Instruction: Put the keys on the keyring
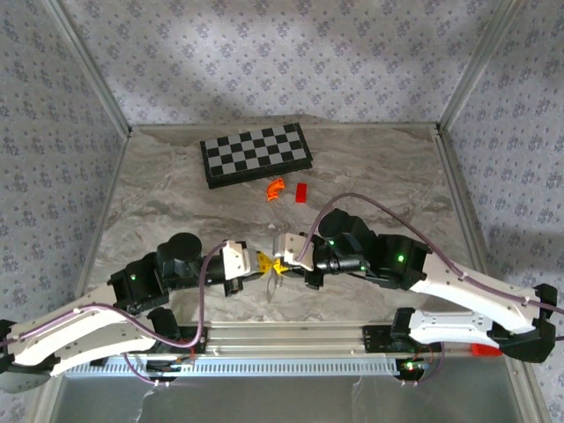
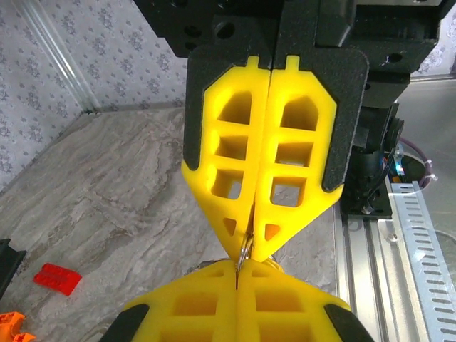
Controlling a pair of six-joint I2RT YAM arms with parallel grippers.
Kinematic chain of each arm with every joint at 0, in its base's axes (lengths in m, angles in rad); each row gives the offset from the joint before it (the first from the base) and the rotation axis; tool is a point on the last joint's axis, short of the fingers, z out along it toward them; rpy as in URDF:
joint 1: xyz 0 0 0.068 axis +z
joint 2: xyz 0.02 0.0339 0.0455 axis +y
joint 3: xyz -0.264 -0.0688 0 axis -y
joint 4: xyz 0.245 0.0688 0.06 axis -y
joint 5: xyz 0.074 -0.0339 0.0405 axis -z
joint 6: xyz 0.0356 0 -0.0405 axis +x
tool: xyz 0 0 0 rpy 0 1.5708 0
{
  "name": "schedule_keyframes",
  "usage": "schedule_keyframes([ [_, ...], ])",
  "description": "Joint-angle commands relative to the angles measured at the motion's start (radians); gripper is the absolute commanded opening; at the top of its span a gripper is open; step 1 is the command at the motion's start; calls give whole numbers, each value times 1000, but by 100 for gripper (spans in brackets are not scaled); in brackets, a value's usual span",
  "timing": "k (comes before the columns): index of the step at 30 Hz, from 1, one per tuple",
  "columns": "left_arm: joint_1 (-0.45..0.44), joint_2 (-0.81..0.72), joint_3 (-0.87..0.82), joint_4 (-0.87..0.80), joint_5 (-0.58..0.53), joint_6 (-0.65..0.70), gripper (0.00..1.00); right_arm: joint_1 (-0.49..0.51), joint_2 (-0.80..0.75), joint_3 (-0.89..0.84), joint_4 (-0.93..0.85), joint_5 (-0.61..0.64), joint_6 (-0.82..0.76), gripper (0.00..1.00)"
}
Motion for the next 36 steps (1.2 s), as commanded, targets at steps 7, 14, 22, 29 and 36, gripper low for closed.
schedule_keyframes([
  [7,-1,-84,-66,314,63,-77,0,8,-52,-6,70,-31,39,27],
  [14,-1,-80,-97,402,126,-116,0,-12,-103,-56,153,-91,85,23],
  [22,-1,-82,-126,461,163,-135,0,-22,-134,-82,203,-136,114,21],
  [29,-1,-75,-126,461,172,-140,0,-32,-140,-103,240,-157,135,22],
  [36,-1,-75,-125,456,174,-140,0,-38,-143,-116,257,-148,139,6],
])
